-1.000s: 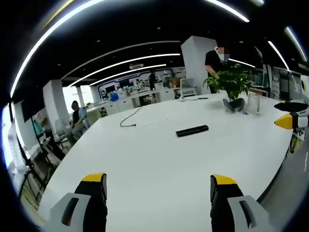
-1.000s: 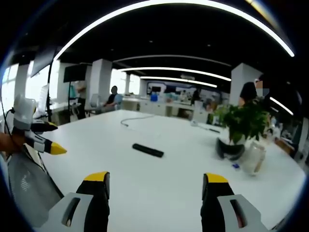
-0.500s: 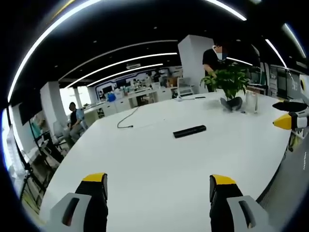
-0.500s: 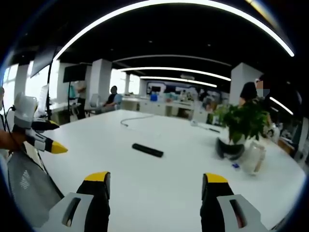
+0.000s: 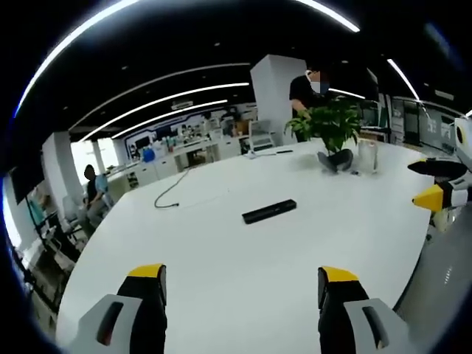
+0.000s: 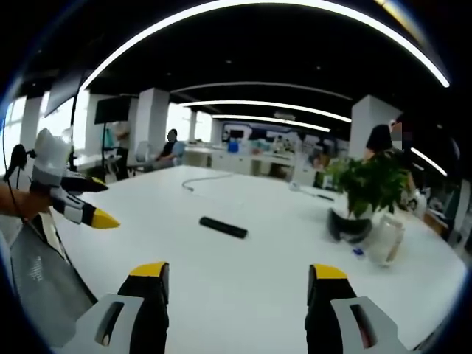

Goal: Press the specified remote control buttons in sequence, fully releasing each button before pressing the next.

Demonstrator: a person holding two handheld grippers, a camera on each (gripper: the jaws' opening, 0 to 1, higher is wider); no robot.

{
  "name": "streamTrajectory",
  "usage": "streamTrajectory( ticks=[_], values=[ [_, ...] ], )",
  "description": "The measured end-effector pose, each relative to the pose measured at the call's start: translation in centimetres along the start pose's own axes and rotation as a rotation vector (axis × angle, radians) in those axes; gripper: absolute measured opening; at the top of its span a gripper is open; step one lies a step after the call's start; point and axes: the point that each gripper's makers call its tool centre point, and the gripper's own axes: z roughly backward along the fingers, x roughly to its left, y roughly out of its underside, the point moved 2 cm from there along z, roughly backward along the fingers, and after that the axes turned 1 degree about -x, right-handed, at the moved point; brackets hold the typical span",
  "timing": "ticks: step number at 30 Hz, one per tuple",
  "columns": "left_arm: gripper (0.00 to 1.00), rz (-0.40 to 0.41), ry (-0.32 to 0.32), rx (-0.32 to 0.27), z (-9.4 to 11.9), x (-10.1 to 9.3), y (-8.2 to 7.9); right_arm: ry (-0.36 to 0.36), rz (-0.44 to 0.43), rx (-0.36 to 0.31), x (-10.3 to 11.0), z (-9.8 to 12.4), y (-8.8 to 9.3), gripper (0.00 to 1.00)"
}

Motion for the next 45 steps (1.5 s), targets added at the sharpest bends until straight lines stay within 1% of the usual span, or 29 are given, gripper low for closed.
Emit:
streamTrajectory(
  ticks=[1,3,5,9,11,15,17,19,21,23,24,27,28,29,34,37,41,43,45],
  values=[
    [0.87,-0.001,0.005,0.003,-0.3,0.0,0.0,-0.001,-0.001,-0.004,0.0,0.0,0.0,0.75],
    [0.86,0.028,0.043,0.014,-1.1,-0.1,-0.3,0.0,0.001,-0.003,0.0,0.0,0.0,0.75],
    [0.86,0.037,0.053,0.007,-1.7,0.2,-0.9,-0.001,0.003,-0.001,0.0,0.0,0.0,0.75],
    [0.86,0.019,0.068,-0.004,-3.3,0.9,-2.2,-0.004,0.003,-0.002,0.1,0.0,0.0,0.75],
    [0.85,-0.009,0.078,0.013,-4.2,1.1,-2.6,-0.008,0.003,-0.003,0.2,0.0,-0.1,0.75],
    [0.81,-0.055,0.092,0.019,-5.9,1.4,-3.5,-0.012,0.005,0.001,0.3,-0.1,0.0,0.74],
    [0.81,-0.079,0.11,0.025,-6.9,1.3,-3.9,-0.011,0.003,0.0,0.3,-0.1,-0.1,0.74],
    [0.78,-0.107,0.13,0.043,-7.8,1.1,-4.2,-0.008,0.002,0.007,0.3,-0.1,0.0,0.74],
    [0.76,-0.142,0.145,0.044,-8.7,1.0,-4.7,-0.007,0.001,0.009,0.2,-0.2,0.1,0.74],
    [0.76,-0.173,0.14,0.069,-9.7,1.2,-4.8,-0.007,0.001,0.012,0.2,-0.2,0.1,0.74],
    [0.75,-0.176,0.144,0.078,-10.1,1.2,-4.8,-0.006,0.003,0.015,0.2,-0.2,0.2,0.74],
    [0.74,-0.193,0.174,0.12,-11.3,1.1,-4.6,-0.006,0.008,0.02,0.2,-0.3,0.3,0.74],
    [0.73,-0.22,0.186,0.145,-11.8,1.0,-4.4,-0.004,0.01,0.021,0.2,-0.3,0.3,0.74],
    [0.73,-0.236,0.192,0.154,-12.2,1.0,-4.5,-0.002,0.01,0.022,0.1,-0.3,0.3,0.74],
    [0.68,-0.276,0.24,0.182,-14.1,0.5,-5.0,0.001,0.008,0.023,0.0,-0.3,0.3,0.74],
    [0.66,-0.308,0.274,0.214,-15.0,0.2,-4.9,0.005,0.008,0.029,0.0,-0.3,0.4,0.74],
    [0.66,-0.378,0.324,0.243,-16.4,-0.3,-5.0,0.01,0.01,0.03,-0.1,-0.3,0.4,0.74],
    [0.65,-0.431,0.342,0.254,-17.1,-0.4,-5.1,0.009,0.011,0.031,-0.1,-0.3,0.4,0.74],
    [0.64,-0.45,0.355,0.26,-17.8,-0.5,-5.4,0.009,0.013,0.031,-0.1,-0.3,0.4,0.74]
  ],
)
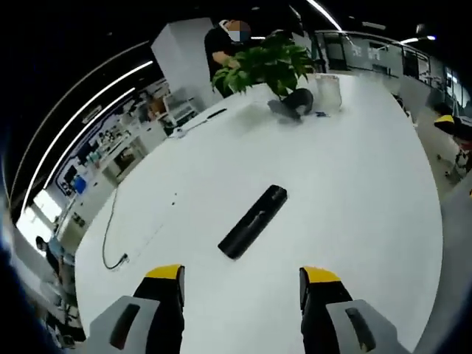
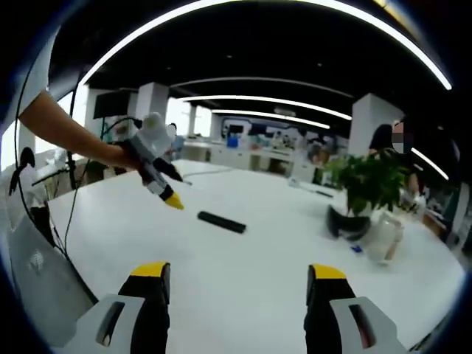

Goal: Press the specified remote control buttons in sequence, fully releasing each button before pressing the next.

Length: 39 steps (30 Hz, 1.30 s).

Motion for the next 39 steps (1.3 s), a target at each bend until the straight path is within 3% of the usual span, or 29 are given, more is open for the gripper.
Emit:
streamTrajectory(
  ticks=[8,15,18,21,24,26,31,36,39],
  values=[
    [0.65,-0.102,0.088,0.093,-2.6,0.0,0.4,0.0,0.008,0.014,0.1,-0.1,0.1,0.74],
    [0.62,-0.127,0.16,0.125,-4.9,0.2,-0.2,0.011,0.005,0.011,-0.1,0.0,0.1,0.72],
    [0.59,-0.181,0.188,0.148,-5.8,0.4,-0.1,0.012,0.005,0.015,-0.1,0.0,0.2,0.72],
    [0.53,-0.21,0.193,0.164,-6.7,0.7,-0.2,0.008,0.01,0.031,-0.1,-0.1,0.4,0.7],
    [0.5,-0.312,0.174,0.16,-7.5,1.3,-0.6,0.01,0.009,0.028,-0.1,-0.1,0.4,0.71],
    [0.44,-0.328,0.19,0.18,-7.9,1.3,-0.5,0.012,0.003,0.023,-0.2,-0.1,0.4,0.71],
    [0.47,-0.358,0.222,0.235,-9.2,1.6,-0.2,0.015,0.008,0.029,-0.3,-0.1,0.5,0.7],
    [0.46,-0.466,0.223,0.281,-10.4,2.1,0.1,0.018,0.008,0.034,-0.4,-0.1,0.6,0.7],
    [0.47,-0.453,0.229,0.284,-11.0,2.3,-0.1,0.018,0.009,0.038,-0.4,-0.1,0.7,0.7]
  ],
)
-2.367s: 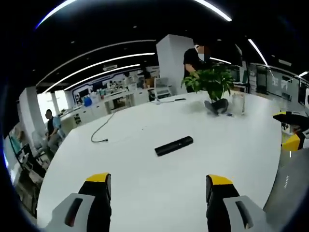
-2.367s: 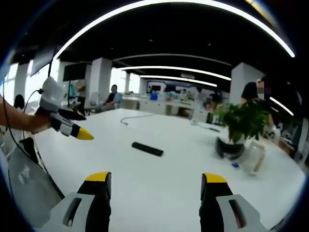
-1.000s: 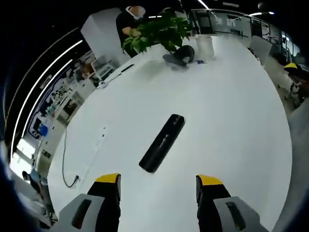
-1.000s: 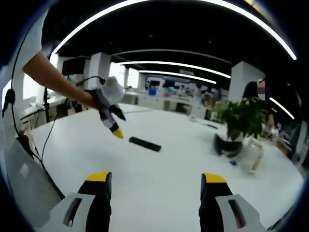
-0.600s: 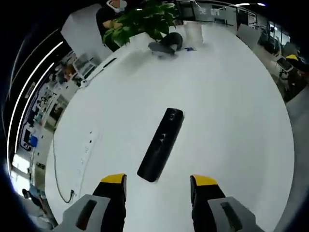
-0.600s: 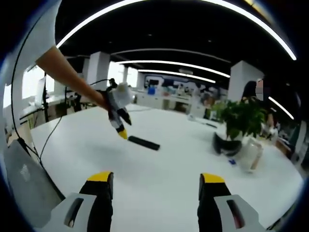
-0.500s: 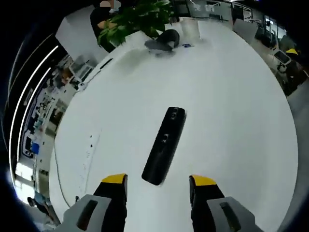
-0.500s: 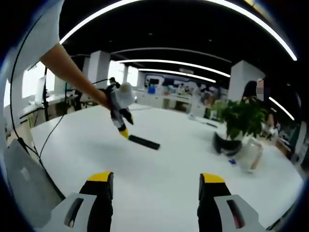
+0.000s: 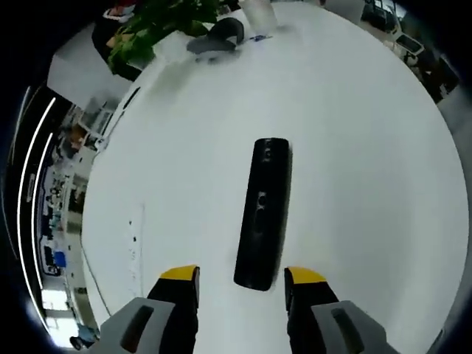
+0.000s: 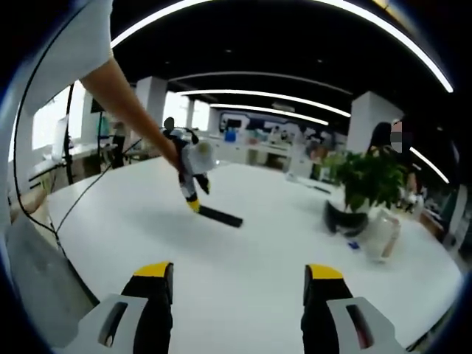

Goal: Press the specified remote control buttons in sequence, fully releasing each button before pressing the next.

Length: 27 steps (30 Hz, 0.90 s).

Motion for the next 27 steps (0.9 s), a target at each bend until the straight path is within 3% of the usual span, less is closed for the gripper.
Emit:
streamTrajectory(
  ticks=[6,8,14,17,20,23,27],
  values=[
    [0.47,-0.056,0.014,0.05,-1.3,-0.3,0.8,-0.004,0.003,0.002,0.1,0.0,0.0,0.7],
    [0.41,-0.059,0.038,0.029,-1.2,-0.4,0.3,-0.004,0.004,0.003,0.1,-0.1,0.0,0.7],
    [0.38,-0.21,0.129,0.046,-1.5,-0.9,0.1,-0.007,0.008,0.008,0.3,-0.1,0.1,0.69],
    [0.37,-0.187,0.156,0.061,-1.6,-0.9,0.1,-0.003,0.011,0.012,0.2,-0.1,0.1,0.69],
    [0.33,-0.16,0.231,0.049,-1.7,-1.1,0.3,-0.001,0.002,0.008,0.1,-0.1,0.0,0.69],
    [0.26,-0.064,0.317,0.052,-1.7,-1.8,0.6,-0.007,0.007,0.011,0.2,-0.1,0.1,0.68],
    [0.24,-0.076,0.334,0.031,-1.5,-1.6,0.6,-0.01,0.009,0.016,0.3,-0.1,0.2,0.68]
  ],
)
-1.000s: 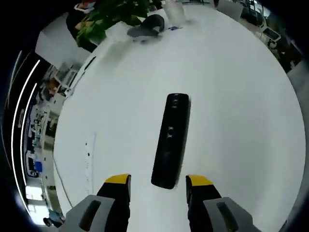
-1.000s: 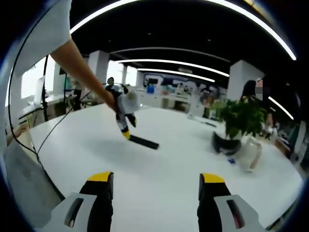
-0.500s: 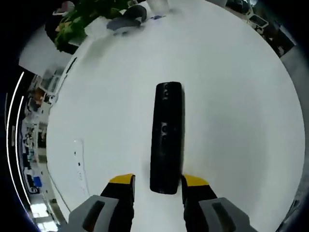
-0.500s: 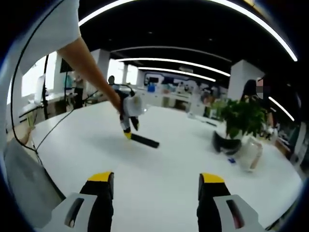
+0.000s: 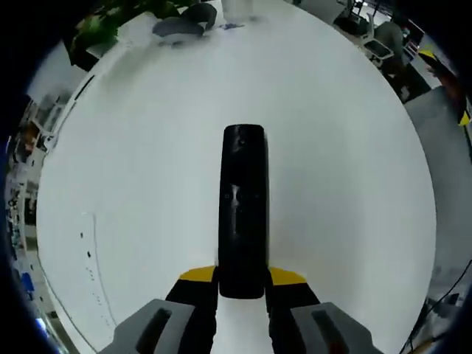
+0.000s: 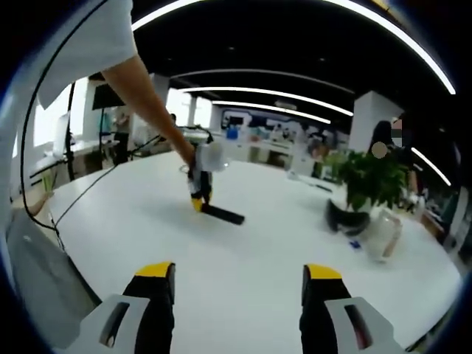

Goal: Press the specified remote control buttons in sequence, fully releasing each button before pressing the next.

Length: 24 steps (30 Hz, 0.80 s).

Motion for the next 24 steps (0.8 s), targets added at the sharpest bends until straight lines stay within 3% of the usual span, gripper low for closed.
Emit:
streamTrajectory(
  ticks=[6,16,24],
  values=[
    [0.23,0.003,0.006,0.009,-0.1,-0.2,-0.3,-0.01,-0.002,-0.002,0.2,0.0,0.0,0.67],
    [0.23,0.004,-0.025,0.079,-0.3,-0.1,-0.2,0.002,-0.008,-0.018,-0.1,0.1,-0.2,0.66],
    [0.23,-0.061,-0.035,0.139,-0.3,-1.2,-0.6,0.007,-0.011,-0.025,-0.2,0.2,-0.3,0.66]
  ],
)
